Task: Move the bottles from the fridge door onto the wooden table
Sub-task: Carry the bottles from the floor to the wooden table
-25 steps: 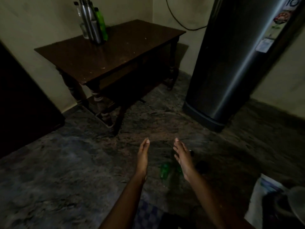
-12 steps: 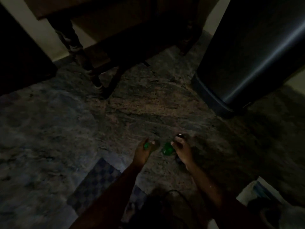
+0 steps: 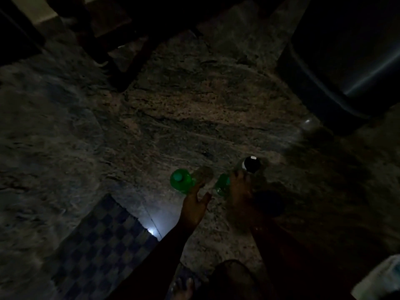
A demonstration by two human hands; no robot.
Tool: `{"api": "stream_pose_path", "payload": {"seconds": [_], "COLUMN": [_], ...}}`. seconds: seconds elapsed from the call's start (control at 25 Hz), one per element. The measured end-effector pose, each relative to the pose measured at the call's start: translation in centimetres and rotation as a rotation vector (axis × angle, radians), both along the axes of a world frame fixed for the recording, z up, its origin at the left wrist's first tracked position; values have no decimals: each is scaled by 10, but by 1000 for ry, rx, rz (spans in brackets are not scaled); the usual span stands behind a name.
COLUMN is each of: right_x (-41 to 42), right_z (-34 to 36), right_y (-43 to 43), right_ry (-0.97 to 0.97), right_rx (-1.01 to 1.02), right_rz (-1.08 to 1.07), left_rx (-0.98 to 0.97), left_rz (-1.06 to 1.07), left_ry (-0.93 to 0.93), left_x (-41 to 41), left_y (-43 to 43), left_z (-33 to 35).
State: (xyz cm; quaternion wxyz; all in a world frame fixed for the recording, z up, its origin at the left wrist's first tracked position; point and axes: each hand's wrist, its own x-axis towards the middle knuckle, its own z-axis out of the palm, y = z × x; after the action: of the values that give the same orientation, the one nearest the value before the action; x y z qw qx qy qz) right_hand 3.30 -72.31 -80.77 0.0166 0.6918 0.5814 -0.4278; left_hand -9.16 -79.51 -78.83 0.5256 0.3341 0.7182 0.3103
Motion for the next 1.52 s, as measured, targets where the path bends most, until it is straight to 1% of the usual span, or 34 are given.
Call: {"api": "stream_pose_path", "payload": {"seconds": [0.08,0.12,0.2,0.28,0.36,0.44,0.48,0.52,0.56,0.6,0.68,0.72,0.76,0.84,1.0,1.08,1.24,1.32,1.44,1.52], "right_x": [-8,-14,-23,-34,-45,-54,-57,-58,-58,-59,-59,-58,-58,-54,-47,-49,-54,-56,-64,-71], "right_z": [-8,-4,-10,-6,-9,-19,-27,-34,-43,-48,-43,-29,-12,25,112,158,270,320,391,432], "right_y": [2,-2,-15,-15,-9,-3,-2,-2,-2,-4,-8,-12,-17,-26,-39,-44,-63,-69,-67,-59], "right_ry": [9,-9,-44,-55,-29,23,15,18,25,23,42,48,96,141,161,184,301,345,423,515], "right_rx": [26,25,55,69,77,102,149,144,164,135,139,160,148,176,89,123,199,256,294,327], "right_rz": [38,141,255,251,233,262,332,316,261,189,197,189,201,302,341,371,284,249,210,178], "left_rx": [5,2,-24,-37,-20,53,78,107,118,145,169,167,174,151,124,94,196,249,342,382], "left_rz": [30,78,230,403,495,437,355,265,191,144,172,188,205,217,122,97,30,44,54,81], "left_ry": [-9,-30,-28,-13,42,108,138,149,137,123,62,30,-19,-63,15,47,146,191,291,328], "left_x": [-2,-5,-16,-30,-45,-59,-63,-64,-63,-63,-63,-63,-63,-64,-64,-70,-82,-87,-92,-98], "left_y": [-7,-13,-26,-36,-32,-15,-4,6,15,21,21,14,5,-19,-54,-62,-84,-90,-94,-91], "left_z": [-11,-13,-20,-23,-23,-32,-34,-42,-47,-56,-60,-56,-48,-18,59,109,236,292,366,402]}}
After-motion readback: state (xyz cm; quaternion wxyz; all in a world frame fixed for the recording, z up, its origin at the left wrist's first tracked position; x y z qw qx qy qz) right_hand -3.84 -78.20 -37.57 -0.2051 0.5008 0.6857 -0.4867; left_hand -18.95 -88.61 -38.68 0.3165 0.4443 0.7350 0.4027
